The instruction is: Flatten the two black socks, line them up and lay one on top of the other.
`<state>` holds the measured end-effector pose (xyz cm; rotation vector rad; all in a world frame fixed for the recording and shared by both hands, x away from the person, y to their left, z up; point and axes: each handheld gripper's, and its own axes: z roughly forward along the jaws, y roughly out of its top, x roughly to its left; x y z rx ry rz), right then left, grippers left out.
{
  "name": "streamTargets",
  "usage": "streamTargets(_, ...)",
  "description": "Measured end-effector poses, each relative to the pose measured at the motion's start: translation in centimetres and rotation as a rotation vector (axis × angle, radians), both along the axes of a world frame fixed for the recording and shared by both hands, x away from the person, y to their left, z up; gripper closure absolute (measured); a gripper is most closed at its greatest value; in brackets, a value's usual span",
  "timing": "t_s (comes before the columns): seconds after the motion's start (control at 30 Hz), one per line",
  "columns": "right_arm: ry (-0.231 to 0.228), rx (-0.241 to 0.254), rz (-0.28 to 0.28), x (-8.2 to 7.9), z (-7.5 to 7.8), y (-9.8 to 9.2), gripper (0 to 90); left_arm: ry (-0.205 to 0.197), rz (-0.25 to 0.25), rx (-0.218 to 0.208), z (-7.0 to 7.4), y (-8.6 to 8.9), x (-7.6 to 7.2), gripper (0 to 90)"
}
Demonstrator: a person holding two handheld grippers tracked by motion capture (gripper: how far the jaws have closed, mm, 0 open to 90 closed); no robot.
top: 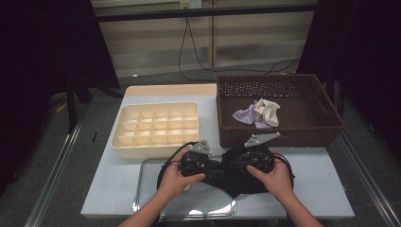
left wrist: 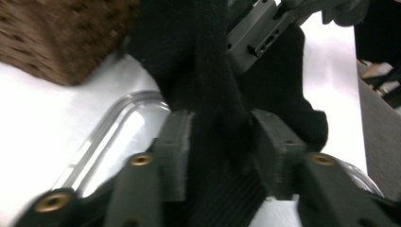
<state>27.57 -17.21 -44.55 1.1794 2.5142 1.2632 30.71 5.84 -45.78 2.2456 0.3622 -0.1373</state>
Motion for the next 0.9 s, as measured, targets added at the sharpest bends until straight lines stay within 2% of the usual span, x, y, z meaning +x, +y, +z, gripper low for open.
streamTargets(0.07,0.006,-0.001,0.001,-0.1,-0.2,-0.1,75.5,0.008,-0.035,0.022,0.0,-0.2,0.0,73.6)
streamTargets(0.1,0.006,-0.003,-0.001,-0.1,-0.3,-0.2,73.3,0.014,-0.032,0.037,0.0,-0.3,-0.2,77.4)
streamTargets(0.13,0.01,-0.01,-0.009,-0.2,-0.4,-0.2,70.3,0.017,-0.026,0.03,-0.1,-0.4,-0.2,80.5)
streamTargets(0.2,0.011,-0.019,-0.012,-0.2,-0.5,-0.4,66.3,0.027,-0.025,0.059,0.1,-0.3,-0.1,83.0)
streamTargets(0.23,0.011,-0.024,-0.017,-0.2,-0.5,-0.6,65.8,0.036,-0.021,0.052,0.1,-0.1,0.0,83.6)
streamTargets(0.27,0.014,-0.021,-0.014,-0.3,-0.6,-0.7,64.9,0.037,-0.019,0.066,0.2,-0.1,0.0,83.8)
streamTargets(0.3,0.016,-0.022,-0.013,-0.3,-0.6,-0.8,63.8,0.039,-0.012,0.05,0.2,-0.1,-0.1,84.0)
streamTargets(0.4,0.022,-0.037,-0.016,-0.4,-0.9,-0.9,62.5,0.033,-0.009,0.05,0.3,-0.1,-0.1,84.3)
streamTargets(0.43,0.027,-0.039,-0.015,-0.4,-1.0,-1.0,62.0,0.032,-0.019,0.076,0.6,0.0,0.0,84.3)
streamTargets(0.5,0.036,-0.05,-0.017,-0.4,-1.4,-1.0,58.8,0.027,-0.011,0.064,0.7,0.1,-0.1,84.3)
streamTargets(0.6,0.039,-0.055,-0.024,-0.3,-1.6,-1.0,57.3,0.024,-0.01,0.091,0.8,0.2,-0.1,84.3)
streamTargets(0.67,0.048,-0.066,-0.044,-0.2,-1.8,-1.2,54.4,0.03,-0.017,0.092,0.4,0.2,-0.1,84.2)
streamTargets(0.73,0.047,-0.061,-0.049,0.1,-1.9,-1.3,54.5,0.037,-0.015,0.094,0.3,0.2,-0.1,84.3)
streamTargets(0.77,0.048,-0.077,-0.055,0.1,-1.9,-1.4,54.4,0.036,-0.016,0.099,0.3,0.3,0.0,84.3)
streamTargets(0.8,0.056,-0.076,-0.065,0.4,-2.1,-1.4,54.4,0.039,-0.004,0.077,0.2,0.3,0.0,84.2)
streamTargets(0.83,0.06,-0.07,-0.062,0.5,-2.3,-1.4,54.4,0.051,0.005,0.089,0.3,0.3,0.0,84.2)
streamTargets(0.9,0.064,-0.073,-0.063,0.6,-2.5,-1.4,54.4,0.049,0.006,0.093,0.3,0.4,0.0,84.1)
